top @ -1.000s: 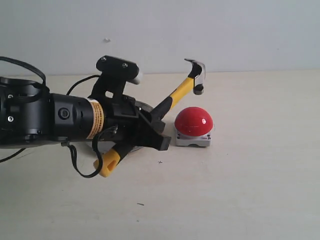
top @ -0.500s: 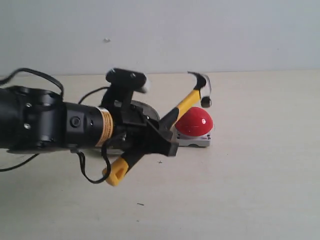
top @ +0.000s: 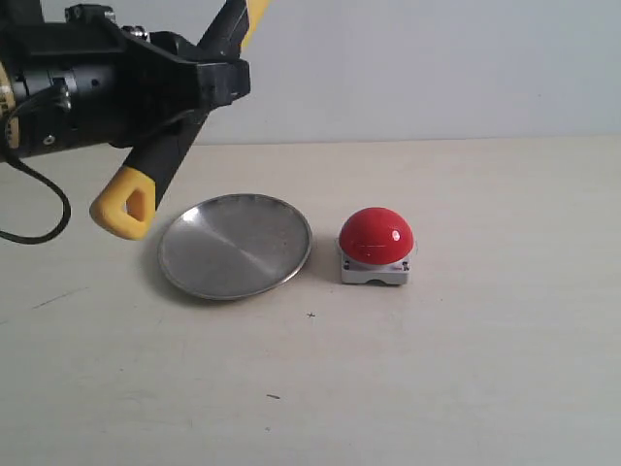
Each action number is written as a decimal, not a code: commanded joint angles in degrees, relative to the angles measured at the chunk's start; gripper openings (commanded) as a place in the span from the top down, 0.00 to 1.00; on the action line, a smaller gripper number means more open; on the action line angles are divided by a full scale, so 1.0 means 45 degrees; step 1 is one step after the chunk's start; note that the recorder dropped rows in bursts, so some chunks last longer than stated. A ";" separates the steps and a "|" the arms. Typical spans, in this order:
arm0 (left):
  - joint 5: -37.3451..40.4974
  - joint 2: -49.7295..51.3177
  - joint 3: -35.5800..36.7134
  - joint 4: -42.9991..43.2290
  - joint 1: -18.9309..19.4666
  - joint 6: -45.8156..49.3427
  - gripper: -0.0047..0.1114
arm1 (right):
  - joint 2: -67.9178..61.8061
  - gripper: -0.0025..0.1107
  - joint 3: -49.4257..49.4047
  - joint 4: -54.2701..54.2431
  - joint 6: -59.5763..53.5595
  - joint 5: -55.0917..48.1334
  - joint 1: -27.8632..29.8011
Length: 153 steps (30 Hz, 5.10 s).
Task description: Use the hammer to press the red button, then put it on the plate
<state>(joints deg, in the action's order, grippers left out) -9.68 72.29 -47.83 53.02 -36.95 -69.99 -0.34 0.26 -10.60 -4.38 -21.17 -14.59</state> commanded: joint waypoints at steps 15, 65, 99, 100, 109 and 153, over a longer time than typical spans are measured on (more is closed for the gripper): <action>-1.0106 0.6056 0.1415 -0.2238 0.4232 -0.2555 0.96 | 0.0075 0.98 -0.0016 -0.0009 0.0003 0.0028 0.0001; -0.7778 1.0535 -0.1843 0.0487 0.4915 -0.7025 0.96 | 0.0075 0.98 -0.0016 -0.0009 -0.0012 0.0054 0.0001; -0.5700 1.0535 -0.1843 0.2882 0.4973 -0.7827 0.55 | 0.0075 0.98 -0.0016 -0.0009 -0.0012 0.0054 0.0001; -0.5700 1.0535 -0.1843 0.2882 0.5038 -0.7828 0.55 | 0.0075 0.98 -0.0016 -0.0009 -0.0012 0.0054 0.0001; -0.7893 0.7666 -0.0661 0.3264 0.6607 -0.5775 0.91 | 0.0075 0.98 -0.0016 0.0014 -0.0012 0.0024 0.0001; 0.5072 -1.6063 1.0373 -1.0732 0.5413 1.5122 0.96 | 0.0075 0.98 -0.0016 -0.0009 -0.0012 0.0023 0.0001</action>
<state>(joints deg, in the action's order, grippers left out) 13.12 0.28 -2.94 6.80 -12.30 -4.70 -0.34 0.26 -10.60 -4.38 -21.38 -14.59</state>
